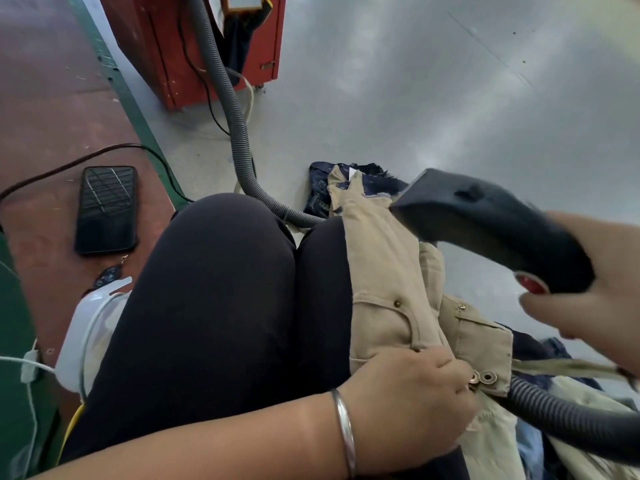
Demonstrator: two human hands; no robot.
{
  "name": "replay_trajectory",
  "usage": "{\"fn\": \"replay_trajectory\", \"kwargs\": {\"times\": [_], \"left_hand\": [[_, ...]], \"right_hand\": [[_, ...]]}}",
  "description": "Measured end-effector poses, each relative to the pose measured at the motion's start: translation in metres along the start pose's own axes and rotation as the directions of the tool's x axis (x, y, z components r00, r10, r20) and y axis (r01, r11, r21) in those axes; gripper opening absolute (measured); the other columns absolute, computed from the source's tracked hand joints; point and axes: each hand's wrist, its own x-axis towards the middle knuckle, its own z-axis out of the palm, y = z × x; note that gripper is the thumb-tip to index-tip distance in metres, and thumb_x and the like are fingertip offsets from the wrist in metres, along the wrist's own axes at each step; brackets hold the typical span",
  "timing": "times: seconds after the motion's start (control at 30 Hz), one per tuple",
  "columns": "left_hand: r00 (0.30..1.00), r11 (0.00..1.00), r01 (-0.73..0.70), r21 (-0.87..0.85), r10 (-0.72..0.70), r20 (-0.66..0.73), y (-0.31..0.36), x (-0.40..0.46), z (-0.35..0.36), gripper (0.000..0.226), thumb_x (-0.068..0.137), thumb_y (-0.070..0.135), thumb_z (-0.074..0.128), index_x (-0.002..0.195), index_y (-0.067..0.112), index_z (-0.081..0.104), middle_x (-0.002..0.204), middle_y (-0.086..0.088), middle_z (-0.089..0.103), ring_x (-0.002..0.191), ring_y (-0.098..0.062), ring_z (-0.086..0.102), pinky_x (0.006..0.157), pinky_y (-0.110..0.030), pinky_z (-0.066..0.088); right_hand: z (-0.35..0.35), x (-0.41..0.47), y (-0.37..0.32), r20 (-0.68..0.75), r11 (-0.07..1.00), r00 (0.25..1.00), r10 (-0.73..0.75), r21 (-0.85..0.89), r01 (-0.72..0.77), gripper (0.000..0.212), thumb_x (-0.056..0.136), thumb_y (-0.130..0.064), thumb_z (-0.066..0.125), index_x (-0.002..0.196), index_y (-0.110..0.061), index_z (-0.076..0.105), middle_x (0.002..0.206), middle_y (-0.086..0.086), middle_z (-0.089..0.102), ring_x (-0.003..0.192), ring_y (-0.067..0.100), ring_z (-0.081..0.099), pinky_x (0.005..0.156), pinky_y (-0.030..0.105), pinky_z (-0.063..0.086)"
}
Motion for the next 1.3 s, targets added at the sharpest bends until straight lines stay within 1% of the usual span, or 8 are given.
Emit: {"fn": "replay_trajectory", "kwargs": {"times": [0.3, 0.5, 0.63, 0.7, 0.87, 0.97, 1.2, 1.3], "left_hand": [[0.994, 0.994, -0.018, -0.108, 0.006, -0.109, -0.001, -0.002, -0.002, 0.014, 0.066, 0.026, 0.048, 0.057, 0.024, 0.059, 0.064, 0.008, 0.054, 0.063, -0.01, 0.049, 0.047, -0.023, 0.042], [1.0, 0.997, 0.011, -0.074, -0.01, 0.019, -0.001, -0.003, -0.001, 0.017, 0.072, 0.033, 0.046, 0.066, 0.027, 0.061, 0.077, 0.011, 0.055, 0.07, -0.006, 0.049, 0.045, -0.019, 0.039], [0.999, 0.998, 0.006, -0.066, -0.01, -0.053, -0.003, -0.004, -0.001, 0.016, 0.072, 0.026, 0.044, 0.065, 0.026, 0.059, 0.075, 0.01, 0.054, 0.068, -0.007, 0.047, 0.048, -0.019, 0.039], [0.998, 0.998, 0.014, -0.063, -0.018, -0.067, -0.004, -0.004, 0.0, 0.013, 0.072, 0.026, 0.046, 0.066, 0.027, 0.057, 0.076, 0.01, 0.054, 0.068, -0.007, 0.046, 0.049, -0.02, 0.04], [0.997, 0.997, 0.046, -0.061, -0.05, -0.056, -0.002, -0.002, 0.001, 0.007, 0.066, 0.033, 0.056, 0.063, 0.027, 0.057, 0.071, 0.011, 0.054, 0.066, -0.006, 0.049, 0.044, -0.02, 0.039], [0.993, 0.993, 0.067, -0.1, -0.076, -0.088, -0.002, -0.002, -0.002, 0.009, 0.065, 0.032, 0.051, 0.061, 0.026, 0.057, 0.069, 0.01, 0.052, 0.065, -0.007, 0.048, 0.044, -0.022, 0.04], [0.995, 0.995, 0.04, -0.093, -0.048, -0.092, -0.004, -0.006, -0.004, 0.015, 0.071, 0.027, 0.046, 0.065, 0.025, 0.06, 0.072, 0.008, 0.054, 0.065, -0.009, 0.05, 0.042, -0.024, 0.042], [0.997, 0.997, 0.058, -0.058, -0.061, -0.043, -0.004, -0.006, -0.006, 0.017, 0.07, 0.029, 0.045, 0.065, 0.027, 0.061, 0.073, 0.009, 0.054, 0.062, -0.008, 0.049, 0.041, -0.023, 0.042]], "right_hand": [[0.031, -0.013, -0.05, 0.227, 0.898, 0.973, -0.032, -0.42, 0.128, 0.033, 0.074, -0.037, 0.059, 0.094, -0.043, 0.033, 0.069, -0.013, 0.049, 0.058, 0.008, 0.042, 0.045, 0.022, 0.028], [0.043, 0.054, -0.059, 0.032, 0.957, 0.997, -0.075, -0.278, 0.081, 0.021, 0.076, -0.017, 0.06, 0.082, -0.028, 0.043, 0.07, -0.007, 0.047, 0.06, 0.017, 0.045, 0.05, 0.025, 0.027], [0.034, 0.098, -0.051, 0.031, 0.987, 0.999, 0.015, -0.163, -0.01, 0.017, 0.078, -0.009, 0.064, 0.08, -0.016, 0.049, 0.078, 0.011, 0.06, 0.075, 0.037, 0.065, 0.068, 0.043, 0.056], [0.021, 0.093, -0.035, 0.005, 0.996, 1.0, 0.023, -0.084, -0.022, 0.018, 0.075, -0.005, 0.067, 0.081, -0.018, 0.055, 0.068, 0.014, 0.064, 0.062, 0.037, 0.068, 0.059, 0.046, 0.059], [-0.001, 0.029, 0.005, -0.037, 0.999, 0.999, 0.018, 0.05, -0.017, 0.034, 0.059, -0.039, 0.063, 0.089, -0.053, 0.054, 0.057, -0.014, 0.066, 0.032, 0.016, 0.059, 0.041, 0.041, 0.055], [0.007, -0.005, 0.027, 0.0, 0.998, 0.999, 0.045, 0.053, -0.045, 0.043, 0.051, -0.048, 0.061, 0.088, -0.065, 0.049, 0.057, -0.002, 0.063, 0.042, 0.019, 0.06, 0.039, 0.036, 0.052], [0.035, -0.029, -0.008, 0.203, 0.996, 0.979, 0.025, -0.091, -0.006, 0.039, 0.055, -0.031, 0.067, 0.082, -0.051, 0.047, 0.072, -0.032, 0.059, 0.042, 0.007, 0.052, 0.043, 0.032, 0.043], [0.039, -0.004, -0.02, 0.163, 0.996, 0.987, 0.009, -0.087, 0.005, 0.031, 0.068, -0.024, 0.073, 0.078, -0.04, 0.048, 0.055, -0.008, 0.057, 0.044, 0.012, 0.052, 0.045, 0.028, 0.038]]}}
